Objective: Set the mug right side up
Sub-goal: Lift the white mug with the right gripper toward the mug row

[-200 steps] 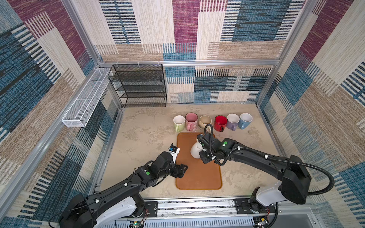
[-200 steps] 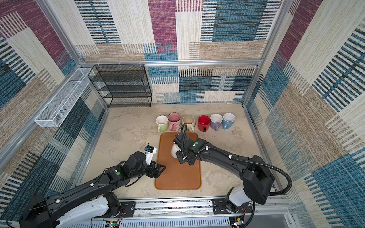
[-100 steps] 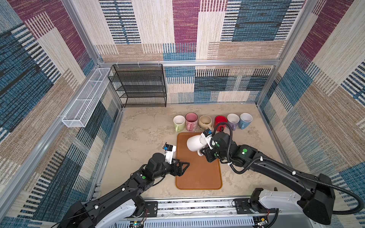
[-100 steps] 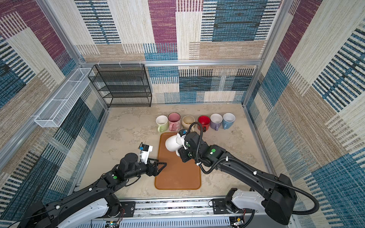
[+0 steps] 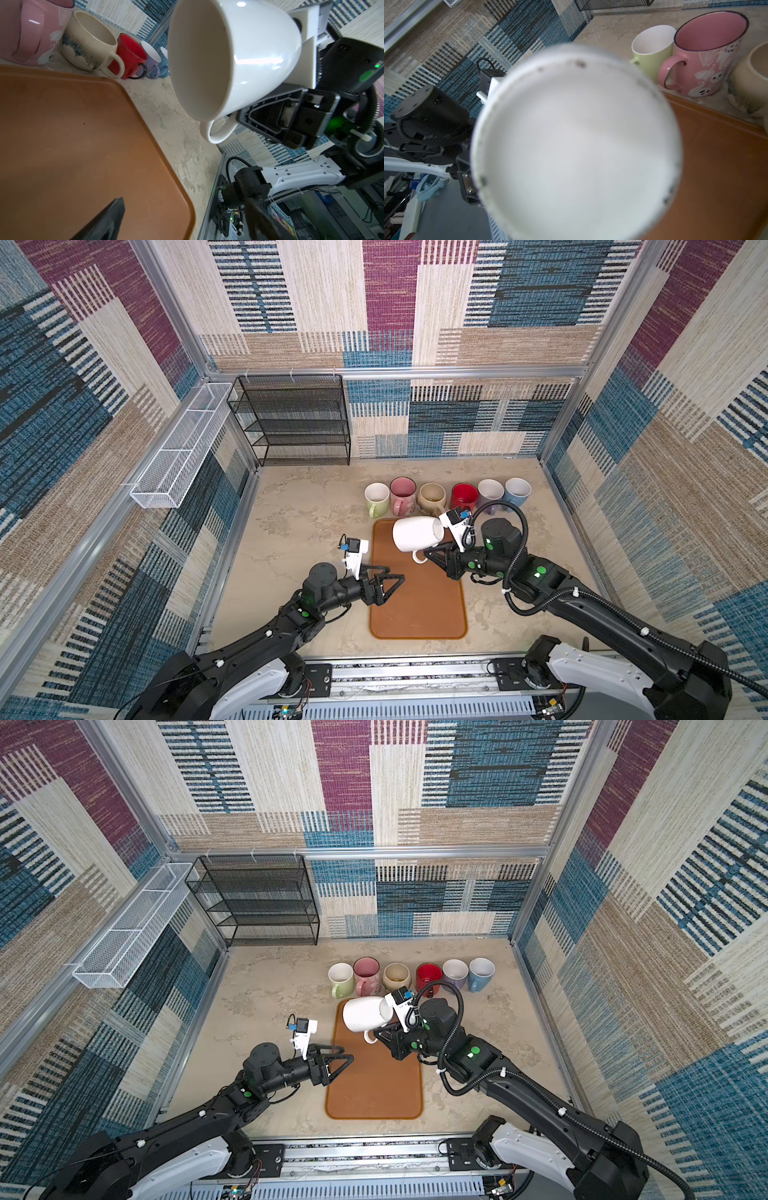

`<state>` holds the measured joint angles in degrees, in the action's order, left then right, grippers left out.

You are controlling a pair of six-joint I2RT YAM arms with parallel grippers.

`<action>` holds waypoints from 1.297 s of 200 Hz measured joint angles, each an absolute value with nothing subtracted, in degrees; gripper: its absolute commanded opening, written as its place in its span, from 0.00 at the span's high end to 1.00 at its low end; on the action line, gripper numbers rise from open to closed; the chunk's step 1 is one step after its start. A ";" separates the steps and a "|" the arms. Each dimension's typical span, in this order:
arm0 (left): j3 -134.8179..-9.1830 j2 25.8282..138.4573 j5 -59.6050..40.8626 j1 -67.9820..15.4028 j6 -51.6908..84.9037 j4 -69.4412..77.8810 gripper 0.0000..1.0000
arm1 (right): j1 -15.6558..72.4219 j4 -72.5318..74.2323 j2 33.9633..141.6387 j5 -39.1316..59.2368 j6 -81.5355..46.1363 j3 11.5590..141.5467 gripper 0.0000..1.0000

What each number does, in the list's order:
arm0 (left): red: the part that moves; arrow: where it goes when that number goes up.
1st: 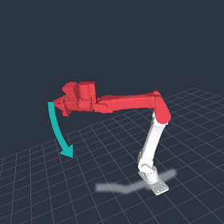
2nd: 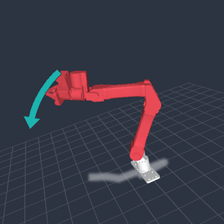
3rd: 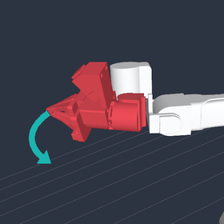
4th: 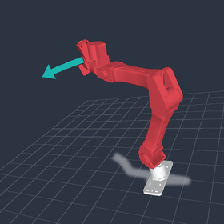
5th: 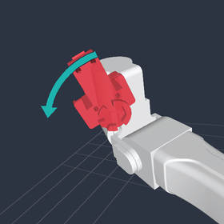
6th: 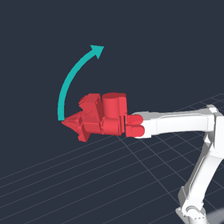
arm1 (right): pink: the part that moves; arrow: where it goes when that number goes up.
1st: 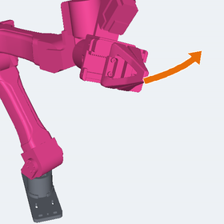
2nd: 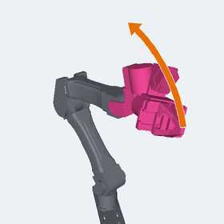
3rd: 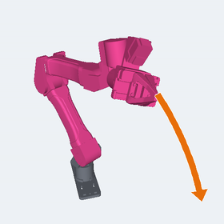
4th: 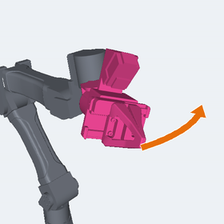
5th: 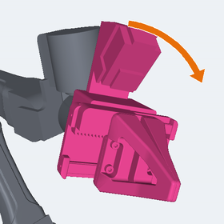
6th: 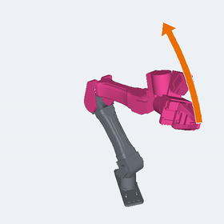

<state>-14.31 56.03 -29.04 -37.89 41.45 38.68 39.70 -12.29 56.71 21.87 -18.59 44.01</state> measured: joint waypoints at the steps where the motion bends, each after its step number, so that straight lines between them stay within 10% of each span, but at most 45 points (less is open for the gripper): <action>1: -14.31 56.16 -29.12 -37.89 41.52 39.00 0.10 | 39.70 -12.23 56.69 21.93 -18.61 43.97 1.00; 259: -19.79 75.66 -42.13 -37.41 53.63 72.66 0.66 | 37.36 6.70 56.47 39.44 -24.56 36.80 1.00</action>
